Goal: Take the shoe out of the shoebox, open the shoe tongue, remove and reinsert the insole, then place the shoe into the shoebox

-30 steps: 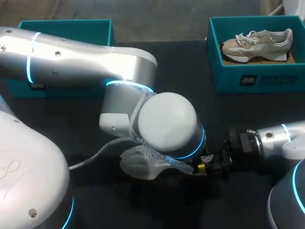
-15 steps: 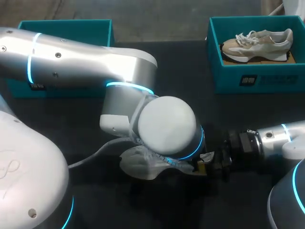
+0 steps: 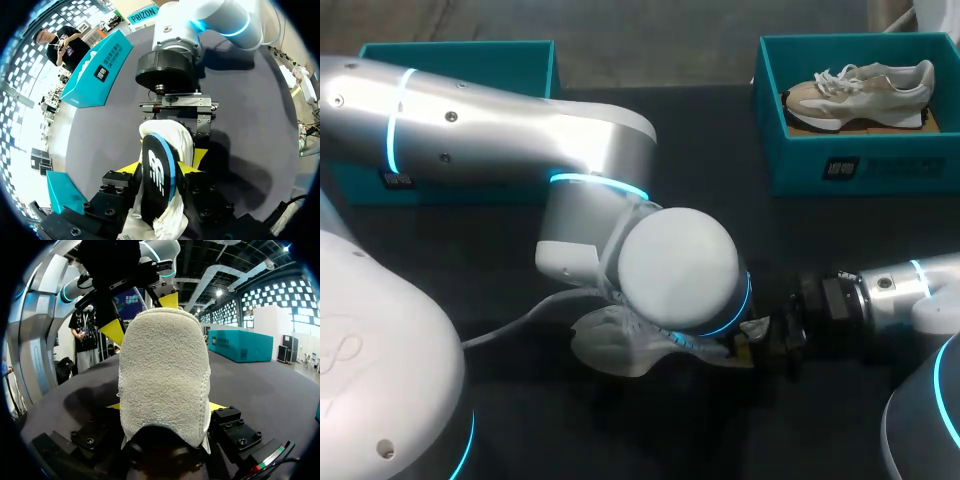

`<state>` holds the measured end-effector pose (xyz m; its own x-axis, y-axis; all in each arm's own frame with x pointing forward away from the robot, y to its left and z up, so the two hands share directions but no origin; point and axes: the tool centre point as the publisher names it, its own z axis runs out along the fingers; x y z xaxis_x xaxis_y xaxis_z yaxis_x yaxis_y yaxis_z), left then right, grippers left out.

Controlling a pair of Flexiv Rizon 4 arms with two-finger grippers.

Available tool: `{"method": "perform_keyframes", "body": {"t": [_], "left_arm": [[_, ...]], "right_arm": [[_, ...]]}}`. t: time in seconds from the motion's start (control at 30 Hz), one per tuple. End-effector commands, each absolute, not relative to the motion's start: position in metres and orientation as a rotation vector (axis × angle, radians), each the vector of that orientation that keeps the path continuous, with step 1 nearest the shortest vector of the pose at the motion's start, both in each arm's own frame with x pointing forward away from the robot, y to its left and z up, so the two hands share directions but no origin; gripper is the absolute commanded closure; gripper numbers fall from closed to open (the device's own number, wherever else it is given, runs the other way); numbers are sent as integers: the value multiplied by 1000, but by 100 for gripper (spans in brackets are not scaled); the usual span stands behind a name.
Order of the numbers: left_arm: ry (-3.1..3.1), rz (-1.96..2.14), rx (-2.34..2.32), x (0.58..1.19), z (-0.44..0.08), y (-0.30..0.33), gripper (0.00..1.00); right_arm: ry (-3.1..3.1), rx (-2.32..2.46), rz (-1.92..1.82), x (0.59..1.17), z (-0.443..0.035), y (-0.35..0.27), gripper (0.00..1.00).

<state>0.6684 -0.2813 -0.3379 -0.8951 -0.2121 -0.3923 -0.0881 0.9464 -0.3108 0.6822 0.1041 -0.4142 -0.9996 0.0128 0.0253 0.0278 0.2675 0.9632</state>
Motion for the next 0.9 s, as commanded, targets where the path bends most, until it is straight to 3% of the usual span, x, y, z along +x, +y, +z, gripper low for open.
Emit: {"method": "perform_keyframes", "body": {"t": [0.03,0.53,0.63,0.7,0.73,0.9], "left_arm": [[2655,-385,-223,666,-343,-287,56],[2646,-370,-257,673,-350,-286,65],[2650,-381,-268,673,-350,-285,76],[2651,-390,-270,671,-349,-283,95],[2651,-393,-270,671,-349,-283,100],[2654,-400,-265,669,-349,-282,100]], "right_arm": [[-2494,-41,-1890,681,-414,105,100],[-2494,-41,-1890,681,-414,105,100],[-2494,-41,-1890,681,-414,105,100],[-2494,-41,-1890,681,-414,105,100],[-2494,-41,-1890,681,-414,105,100],[-2494,-41,-1890,681,-414,105,100]]}}
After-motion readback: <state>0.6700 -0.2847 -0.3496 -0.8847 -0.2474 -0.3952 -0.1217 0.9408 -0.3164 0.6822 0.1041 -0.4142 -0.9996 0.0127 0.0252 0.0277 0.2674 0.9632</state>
